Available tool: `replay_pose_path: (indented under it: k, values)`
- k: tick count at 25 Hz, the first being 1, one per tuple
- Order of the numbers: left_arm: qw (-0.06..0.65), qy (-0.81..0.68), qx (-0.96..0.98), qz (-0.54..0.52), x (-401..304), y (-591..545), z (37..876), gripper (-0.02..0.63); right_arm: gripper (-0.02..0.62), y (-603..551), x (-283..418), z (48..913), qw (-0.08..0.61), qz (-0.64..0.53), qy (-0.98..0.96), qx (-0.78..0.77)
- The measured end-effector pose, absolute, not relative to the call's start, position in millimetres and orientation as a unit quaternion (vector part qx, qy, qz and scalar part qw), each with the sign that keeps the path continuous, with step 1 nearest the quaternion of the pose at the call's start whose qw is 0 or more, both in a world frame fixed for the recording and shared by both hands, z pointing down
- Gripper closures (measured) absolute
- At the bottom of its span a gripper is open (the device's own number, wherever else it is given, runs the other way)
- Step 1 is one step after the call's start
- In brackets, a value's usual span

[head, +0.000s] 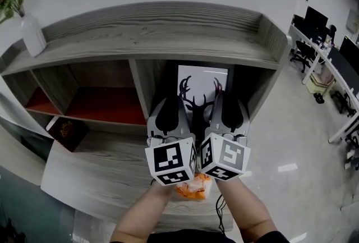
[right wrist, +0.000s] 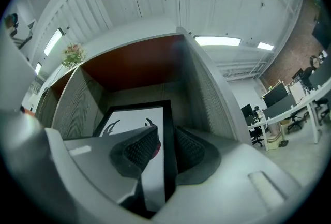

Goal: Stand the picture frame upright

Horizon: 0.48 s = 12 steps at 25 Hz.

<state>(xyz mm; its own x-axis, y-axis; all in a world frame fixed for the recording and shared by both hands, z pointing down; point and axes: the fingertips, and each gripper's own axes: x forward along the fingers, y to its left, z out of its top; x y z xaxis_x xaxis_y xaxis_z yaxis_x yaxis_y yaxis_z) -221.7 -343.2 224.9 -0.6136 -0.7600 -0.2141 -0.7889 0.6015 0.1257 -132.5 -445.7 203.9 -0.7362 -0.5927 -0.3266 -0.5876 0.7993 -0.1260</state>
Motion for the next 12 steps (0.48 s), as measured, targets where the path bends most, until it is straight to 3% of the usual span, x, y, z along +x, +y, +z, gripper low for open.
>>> replay_pose_path:
  k: [12]
  values:
    - [0.063, 0.896, -0.437, 0.052, -228, -356, 238, 0.546, 0.508, -453, -141, 214, 0.154, 0.023, 0.930, -0.334]
